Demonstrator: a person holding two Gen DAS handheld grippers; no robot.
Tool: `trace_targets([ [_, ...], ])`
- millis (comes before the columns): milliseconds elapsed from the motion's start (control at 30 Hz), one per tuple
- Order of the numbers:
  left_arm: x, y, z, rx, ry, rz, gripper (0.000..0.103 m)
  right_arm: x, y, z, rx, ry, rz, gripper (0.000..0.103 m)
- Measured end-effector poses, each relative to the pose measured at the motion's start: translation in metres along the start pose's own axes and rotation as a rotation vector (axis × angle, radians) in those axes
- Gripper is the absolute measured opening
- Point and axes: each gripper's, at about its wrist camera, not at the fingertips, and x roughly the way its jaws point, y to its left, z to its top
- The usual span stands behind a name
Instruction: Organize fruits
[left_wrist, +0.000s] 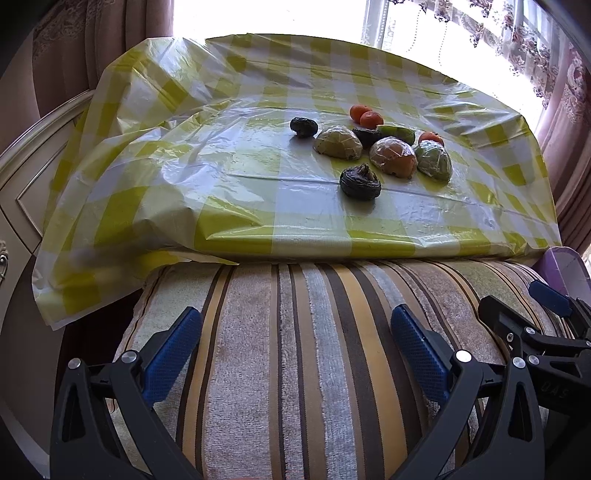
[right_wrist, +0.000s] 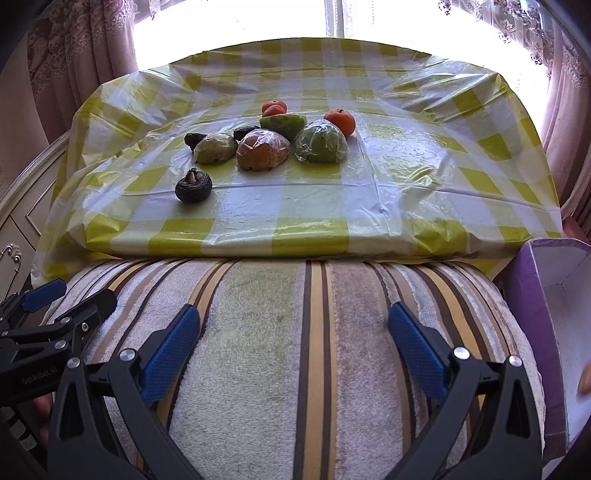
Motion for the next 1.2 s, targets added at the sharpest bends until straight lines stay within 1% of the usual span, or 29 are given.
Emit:
trace_targets([
  [100, 0.001, -0.006, 0.001, 0.011, 0.009, 0.014, 0.099, -0.001, -0.004, -0.001, 0.003, 0.003, -0.003, 0.102],
  [200, 0.003, -0.007, 0.001, 0.008, 0.020, 0.005, 0.099, -0.003, -0.009, -0.003, 0.018, -0.001, 0.004, 0.102],
  [333, 0.002, -0.007, 0.000, 0.003, 0.015, 0.032, 0.099, -0.003, -0.010, -0.004, 0.015, -0.015, 0.019, 0.102],
  [400, 0.001, -0.007, -0.001, 0.005, 0.013, 0.032, 0.099, -0.003, -0.009, -0.004, 0.012, -0.014, 0.020, 0.102],
  [500, 0.002, -0.009, -0.001, 0.010, 0.009, 0.037, 0.099, -0.003, -0.010, -0.006, 0.016, -0.026, 0.016, 0.102],
  [567, 0.002, -0.010, -0.001, 0.020, 0.004, 0.053, 0.099, 0.000, -0.005, -0.004, 0.000, -0.014, -0.012, 0.102],
  [1200, 0.001, -0.011, -0.001, 0.026, -0.002, 0.060, 0.099, 0.002, -0.006, -0.003, 0.009, -0.021, 0.000, 0.102],
])
